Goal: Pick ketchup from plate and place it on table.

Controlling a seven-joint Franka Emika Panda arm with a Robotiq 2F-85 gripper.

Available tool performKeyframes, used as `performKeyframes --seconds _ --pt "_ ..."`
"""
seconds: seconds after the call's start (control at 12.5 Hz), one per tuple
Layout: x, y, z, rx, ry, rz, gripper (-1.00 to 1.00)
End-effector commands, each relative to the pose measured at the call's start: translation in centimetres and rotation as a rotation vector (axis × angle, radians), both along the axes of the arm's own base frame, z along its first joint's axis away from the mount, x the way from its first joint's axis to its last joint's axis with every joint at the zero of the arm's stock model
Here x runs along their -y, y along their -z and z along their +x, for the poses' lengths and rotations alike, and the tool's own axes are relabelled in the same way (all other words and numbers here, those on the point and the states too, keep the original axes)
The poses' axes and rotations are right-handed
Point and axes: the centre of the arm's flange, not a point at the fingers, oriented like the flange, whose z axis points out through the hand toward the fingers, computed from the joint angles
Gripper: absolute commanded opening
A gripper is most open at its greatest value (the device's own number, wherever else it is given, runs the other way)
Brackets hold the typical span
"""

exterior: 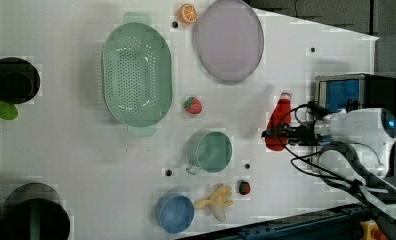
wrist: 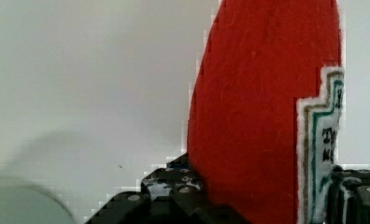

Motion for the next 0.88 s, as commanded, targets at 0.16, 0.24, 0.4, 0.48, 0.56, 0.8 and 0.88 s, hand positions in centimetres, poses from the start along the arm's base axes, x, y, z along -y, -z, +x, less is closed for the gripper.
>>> performKeyframes --seconds 0.16,0.24,0.4,0.48,0.56,0.8,0.88 --pt "0.0 -2.0 2.4 0.154 0.054 -0.011 0.56" --pt "-0.1 -1.8 2.3 0.153 0.051 -0.01 0.78" --pt "-0.6 -3.1 2.9 0.182 0.042 -0.01 1.0" --pt "-0.7 -4.3 3.2 0.188 0.039 -0.01 1.0" --pt "-0.8 -6.0 3.7 0.198 0.058 -0.013 1.0" --pt "-1.6 -13.9 5.2 0.184 0.205 -0.029 1.0" --pt "-2.1 -17.3 5.7 0.193 0.252 -0.035 1.0"
